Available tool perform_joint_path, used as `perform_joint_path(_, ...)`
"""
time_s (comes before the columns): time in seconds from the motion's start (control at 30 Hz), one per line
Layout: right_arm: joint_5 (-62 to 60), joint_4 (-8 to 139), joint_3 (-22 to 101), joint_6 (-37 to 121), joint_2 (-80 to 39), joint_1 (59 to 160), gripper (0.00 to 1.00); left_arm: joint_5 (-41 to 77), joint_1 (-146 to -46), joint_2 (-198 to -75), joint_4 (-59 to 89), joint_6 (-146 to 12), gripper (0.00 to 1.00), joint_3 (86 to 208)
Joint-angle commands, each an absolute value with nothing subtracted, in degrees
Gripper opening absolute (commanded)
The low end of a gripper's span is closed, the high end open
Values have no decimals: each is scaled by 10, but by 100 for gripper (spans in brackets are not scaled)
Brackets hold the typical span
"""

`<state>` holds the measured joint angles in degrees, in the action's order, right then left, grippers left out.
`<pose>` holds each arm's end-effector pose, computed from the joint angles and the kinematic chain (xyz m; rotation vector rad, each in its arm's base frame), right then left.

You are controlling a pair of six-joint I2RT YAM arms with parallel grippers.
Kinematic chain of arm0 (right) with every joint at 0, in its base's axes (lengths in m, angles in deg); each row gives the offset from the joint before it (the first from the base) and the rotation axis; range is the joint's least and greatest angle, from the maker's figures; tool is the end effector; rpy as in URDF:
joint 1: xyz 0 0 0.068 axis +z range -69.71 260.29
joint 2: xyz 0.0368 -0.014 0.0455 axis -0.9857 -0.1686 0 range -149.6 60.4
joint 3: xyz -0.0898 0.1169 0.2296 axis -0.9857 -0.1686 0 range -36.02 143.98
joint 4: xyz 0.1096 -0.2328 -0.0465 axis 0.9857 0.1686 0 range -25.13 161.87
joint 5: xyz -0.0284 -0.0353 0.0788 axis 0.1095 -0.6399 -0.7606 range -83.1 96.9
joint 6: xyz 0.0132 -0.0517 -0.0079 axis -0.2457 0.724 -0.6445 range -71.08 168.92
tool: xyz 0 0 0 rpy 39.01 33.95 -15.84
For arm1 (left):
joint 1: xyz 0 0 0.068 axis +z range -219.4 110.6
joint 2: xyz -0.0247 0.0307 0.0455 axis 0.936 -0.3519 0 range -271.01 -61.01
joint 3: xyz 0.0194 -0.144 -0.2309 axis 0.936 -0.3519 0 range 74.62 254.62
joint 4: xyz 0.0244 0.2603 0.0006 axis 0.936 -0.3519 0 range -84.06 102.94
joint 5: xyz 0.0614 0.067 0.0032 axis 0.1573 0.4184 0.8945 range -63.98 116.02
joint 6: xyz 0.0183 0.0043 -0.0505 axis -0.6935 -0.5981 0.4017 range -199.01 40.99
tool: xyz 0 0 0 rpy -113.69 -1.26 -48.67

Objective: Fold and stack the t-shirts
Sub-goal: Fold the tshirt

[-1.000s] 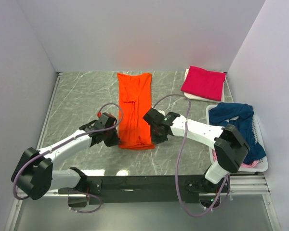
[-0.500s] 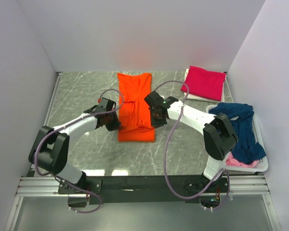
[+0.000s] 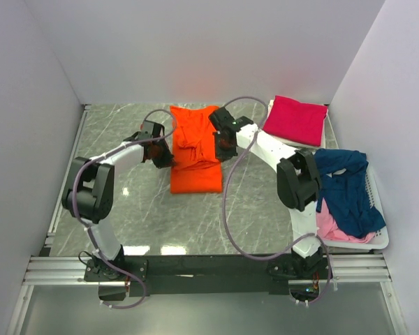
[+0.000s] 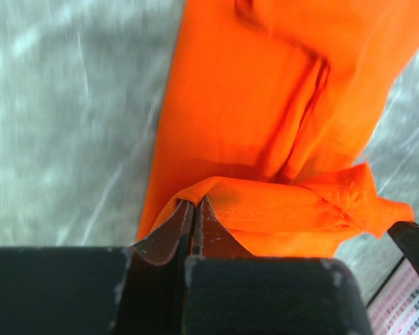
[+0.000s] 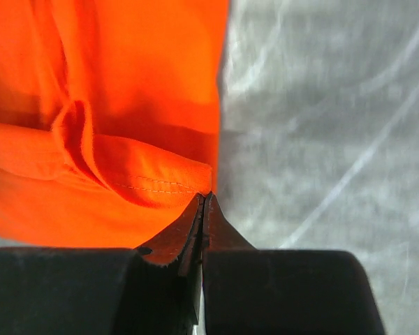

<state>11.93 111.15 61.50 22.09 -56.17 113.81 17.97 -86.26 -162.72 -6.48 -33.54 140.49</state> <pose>0.3644 0.2375 0.2269 -0.1323 2.7163 0.1956 0.3523 -0.1121 0.1874 -0.5944 2.5656 -0.5847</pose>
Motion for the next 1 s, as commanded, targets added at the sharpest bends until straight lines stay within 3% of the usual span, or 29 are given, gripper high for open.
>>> perform_joint_path(0.0,116,1139,694,243,-602,1123,0,164,-843,-1658,-53,-354,0,1457)
perform_joint_path(0.43,85,1161,839,262,-715,1088,0,123,-805,-1764,-43,-346,0,1554)
perform_joint_path(0.5,71,1160,853,269,-729,1083,0,113,-798,-1765,-35,-339,4,1557)
perform_joint_path(0.53,57,1159,870,270,-734,1082,5,110,-796,-1762,-29,-338,9,1557)
perform_joint_path(0.57,48,1163,890,274,-744,1078,22,106,-793,-1756,-17,-333,22,1557)
perform_joint_path(0.6,42,1164,891,274,-748,1076,22,105,-792,-1756,-10,-331,28,1557)
perform_joint_path(0.63,38,1165,908,278,-749,1075,39,104,-792,-1748,-5,-331,39,1557)
perform_joint_path(0.67,36,1166,912,281,-747,1075,44,102,-792,-1744,-1,-331,43,1557)
perform_joint_path(0.77,41,1152,901,289,-717,1072,52,101,-792,-1720,12,-337,51,1556)
perform_joint_path(0.97,31,1101,786,286,-620,1077,52,105,-806,-1635,33,-370,55,1493)
